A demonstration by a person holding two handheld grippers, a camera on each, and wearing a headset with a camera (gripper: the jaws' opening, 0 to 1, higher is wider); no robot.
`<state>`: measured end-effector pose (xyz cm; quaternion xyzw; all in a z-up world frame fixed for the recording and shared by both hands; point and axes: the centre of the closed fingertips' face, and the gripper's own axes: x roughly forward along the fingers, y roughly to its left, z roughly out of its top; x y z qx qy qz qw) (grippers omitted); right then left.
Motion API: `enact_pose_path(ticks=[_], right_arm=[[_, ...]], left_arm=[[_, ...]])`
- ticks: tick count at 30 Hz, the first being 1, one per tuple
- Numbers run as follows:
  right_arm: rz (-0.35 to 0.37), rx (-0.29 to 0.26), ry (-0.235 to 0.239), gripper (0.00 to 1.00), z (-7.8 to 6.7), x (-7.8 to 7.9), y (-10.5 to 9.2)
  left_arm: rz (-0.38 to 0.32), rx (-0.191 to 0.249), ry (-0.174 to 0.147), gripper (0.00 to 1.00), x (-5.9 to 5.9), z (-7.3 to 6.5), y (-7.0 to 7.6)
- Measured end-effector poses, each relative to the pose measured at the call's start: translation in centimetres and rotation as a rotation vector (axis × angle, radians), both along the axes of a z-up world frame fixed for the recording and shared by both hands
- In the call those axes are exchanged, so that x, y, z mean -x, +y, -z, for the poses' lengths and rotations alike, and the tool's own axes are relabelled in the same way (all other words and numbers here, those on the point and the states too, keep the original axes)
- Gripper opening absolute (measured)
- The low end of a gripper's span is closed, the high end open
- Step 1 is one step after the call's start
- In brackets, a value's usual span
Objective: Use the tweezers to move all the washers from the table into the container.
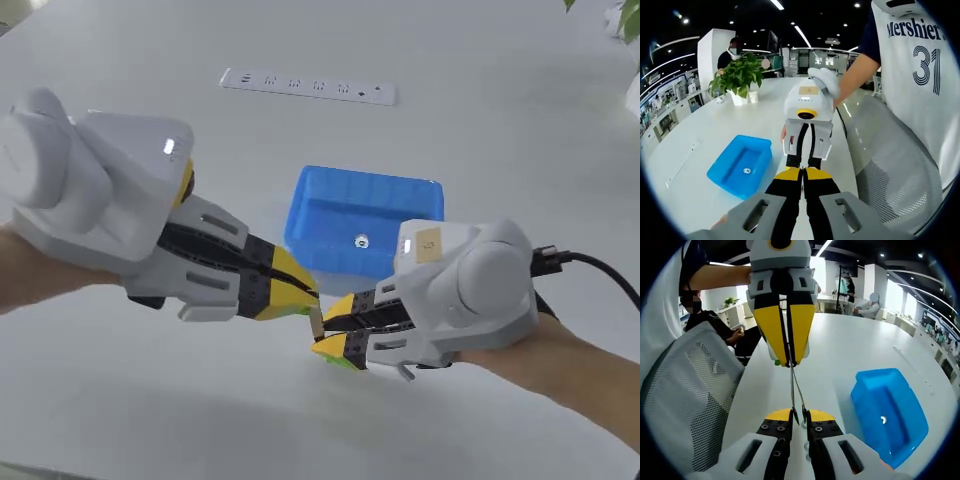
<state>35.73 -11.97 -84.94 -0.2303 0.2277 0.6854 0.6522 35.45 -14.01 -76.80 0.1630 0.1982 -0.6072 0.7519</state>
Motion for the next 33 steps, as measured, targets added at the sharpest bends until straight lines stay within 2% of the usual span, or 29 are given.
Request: enact_pose_path(ticks=[4,17,25,33], right_arm=[[-0.005,0.015,0.001,0.12,0.44,-0.01,-0.19],[-0.002,0.004,0.011,0.12,0.66,-0.15,0.02],[-0.001,0.008,0.020,0.12,0.86,-0.13,-0.09],[-0.006,0.015,0.023,0.12,0.96,-0.06,-0.12]], left_arm=[[-0.008,0.004,0.010,0.05,-0.13,0.49,0.03],[-0.007,-0.004,0.002,0.05,-0.24,0.68,0.08],[-0.006,-0.006,0.012,0.05,-0.15,0.89,0.03],[0.006,-0.033,0.007,0.05,-0.03,0.92,0.08]])
